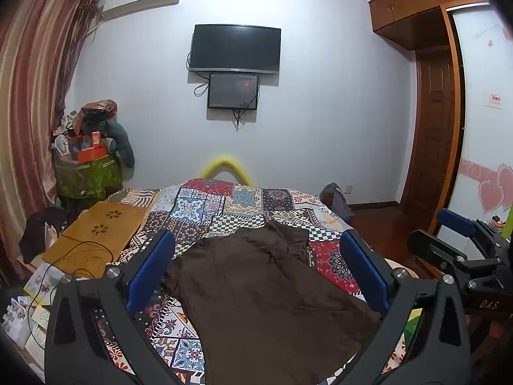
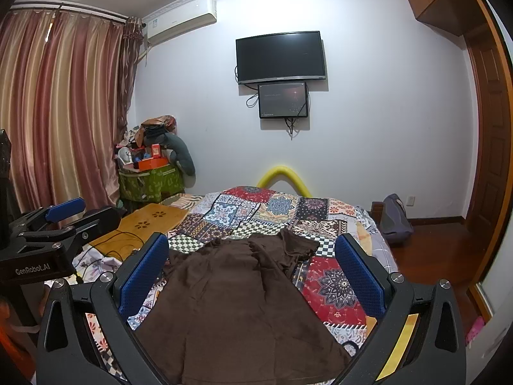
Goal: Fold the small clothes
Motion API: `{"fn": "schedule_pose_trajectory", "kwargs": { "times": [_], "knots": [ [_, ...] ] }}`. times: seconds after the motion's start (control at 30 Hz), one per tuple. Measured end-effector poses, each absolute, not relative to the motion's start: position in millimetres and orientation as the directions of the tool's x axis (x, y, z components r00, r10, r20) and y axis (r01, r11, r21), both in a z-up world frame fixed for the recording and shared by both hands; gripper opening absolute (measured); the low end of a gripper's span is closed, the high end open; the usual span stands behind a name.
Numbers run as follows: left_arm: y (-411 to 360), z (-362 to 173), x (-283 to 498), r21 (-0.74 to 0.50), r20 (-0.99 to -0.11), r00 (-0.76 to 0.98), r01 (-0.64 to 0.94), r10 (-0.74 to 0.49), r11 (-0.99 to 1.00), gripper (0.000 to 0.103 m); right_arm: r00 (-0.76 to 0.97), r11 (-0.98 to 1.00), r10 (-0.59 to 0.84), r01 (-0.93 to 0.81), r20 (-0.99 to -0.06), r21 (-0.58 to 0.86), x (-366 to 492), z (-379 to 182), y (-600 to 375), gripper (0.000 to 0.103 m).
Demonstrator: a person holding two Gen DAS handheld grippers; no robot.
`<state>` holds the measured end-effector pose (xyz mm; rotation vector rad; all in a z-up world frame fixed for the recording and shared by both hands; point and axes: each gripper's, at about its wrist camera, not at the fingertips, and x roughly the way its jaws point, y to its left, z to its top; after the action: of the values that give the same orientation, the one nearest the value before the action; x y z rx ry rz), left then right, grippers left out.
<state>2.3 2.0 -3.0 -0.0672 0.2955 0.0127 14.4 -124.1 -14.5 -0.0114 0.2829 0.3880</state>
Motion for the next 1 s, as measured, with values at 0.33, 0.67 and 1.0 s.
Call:
{"fn": "schedule_pose_trajectory", "kwargs": {
  "times": [0.33, 0.67, 1.0],
  "knots": [
    [0.5, -3.7, 7.0, -0.058, -0.299, 0.954, -0.029, 0.011, 0.998, 0.103, 0.888, 0.927, 0.371, -0.373, -0.274, 0.045, 13.8, -13.9, -122.0, 0.103],
    [0.3, -4.4, 8.2, -0.059, -0.298, 0.955, -0.028, 0.009, 0.998, 0.103, 0.888, 0.927, 0.371, -0.373, -0.273, 0.045, 14.1, -14.2, -122.6, 0.103],
    [0.6, -3.4, 7.5, -0.059, -0.294, 0.956, -0.028, 0.009, 0.998, 0.103, 0.888, 0.927, 0.370, -0.372, -0.274, 0.047, 13.5, -12.5, -122.4, 0.103]
  ]
}}
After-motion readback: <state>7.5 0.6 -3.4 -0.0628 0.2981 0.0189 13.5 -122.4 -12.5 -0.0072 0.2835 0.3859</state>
